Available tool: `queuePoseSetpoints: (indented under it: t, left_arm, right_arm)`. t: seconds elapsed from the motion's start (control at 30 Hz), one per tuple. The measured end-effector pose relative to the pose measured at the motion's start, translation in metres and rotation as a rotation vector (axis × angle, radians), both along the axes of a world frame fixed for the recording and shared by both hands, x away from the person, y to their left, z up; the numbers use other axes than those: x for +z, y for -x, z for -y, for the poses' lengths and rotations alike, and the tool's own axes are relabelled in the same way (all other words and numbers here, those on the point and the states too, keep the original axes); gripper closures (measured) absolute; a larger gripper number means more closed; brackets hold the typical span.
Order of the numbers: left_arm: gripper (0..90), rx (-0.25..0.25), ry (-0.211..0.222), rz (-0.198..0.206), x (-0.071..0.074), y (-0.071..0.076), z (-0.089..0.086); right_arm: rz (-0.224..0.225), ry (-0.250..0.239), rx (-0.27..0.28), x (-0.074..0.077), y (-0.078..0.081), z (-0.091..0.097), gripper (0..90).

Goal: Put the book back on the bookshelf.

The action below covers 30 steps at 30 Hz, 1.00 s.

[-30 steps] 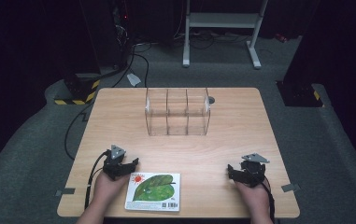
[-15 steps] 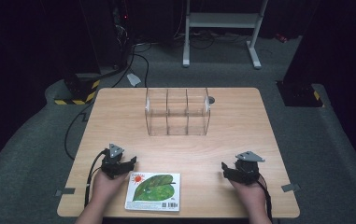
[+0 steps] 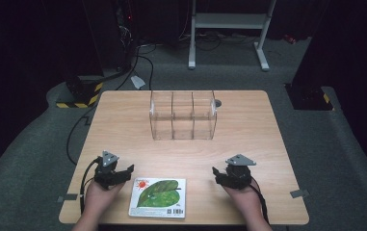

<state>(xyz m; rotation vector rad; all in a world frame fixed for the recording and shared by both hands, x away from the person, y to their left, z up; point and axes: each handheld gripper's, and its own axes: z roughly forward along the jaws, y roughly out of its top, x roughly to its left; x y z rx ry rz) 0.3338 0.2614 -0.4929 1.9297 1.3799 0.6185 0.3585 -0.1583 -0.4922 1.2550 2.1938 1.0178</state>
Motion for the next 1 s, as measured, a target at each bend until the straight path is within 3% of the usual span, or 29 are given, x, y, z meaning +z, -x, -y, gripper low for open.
queuePoseSetpoints:
  t: [0.1, 0.23, 0.4, 0.47, 0.53, 0.57, 0.67, 0.83, 1.0]
  left_arm:
    - [25.3, -0.017, 0.043, 0.0, 0.001, 0.011, 0.0]
    - [25.4, -0.047, 0.07, -0.017, 0.002, 0.022, -0.001]
    - [25.4, -0.066, 0.112, -0.034, 0.0, 0.034, -0.001]
    - [25.4, -0.092, 0.135, -0.034, -0.001, 0.04, 0.002]
    - [25.3, -0.108, 0.125, -0.028, -0.002, 0.045, 0.006]
    - [25.2, -0.122, 0.146, -0.025, -0.002, 0.049, 0.009]
    - [25.3, -0.129, 0.153, -0.021, -0.002, 0.05, 0.012]
    - [26.2, -0.137, 0.129, -0.058, -0.011, 0.049, 0.017]
    - [29.3, -0.146, 0.165, -0.101, -0.02, 0.047, 0.017]
  right_arm:
    - [0.015, -0.02, 0.03, 0.007, 0.003, -0.016, 29.1]
    - [0.033, -0.035, 0.067, 0.01, 0.012, -0.035, 30.0]
    - [0.021, -0.059, 0.128, 0.007, 0.025, -0.055, 30.9]
    - [0.027, -0.052, 0.144, 0.007, 0.028, -0.058, 32.7]
    - [0.036, -0.046, 0.169, 0.005, 0.033, -0.064, 32.7]
    - [0.027, -0.06, 0.185, 0.004, 0.037, -0.068, 32.3]
    - [0.021, -0.075, 0.209, 0.002, 0.043, -0.074, 31.7]
    - [-0.012, -0.083, 0.254, -0.005, 0.05, -0.085, 31.8]
    - [-0.052, -0.092, 0.285, -0.012, 0.052, -0.091, 35.0]
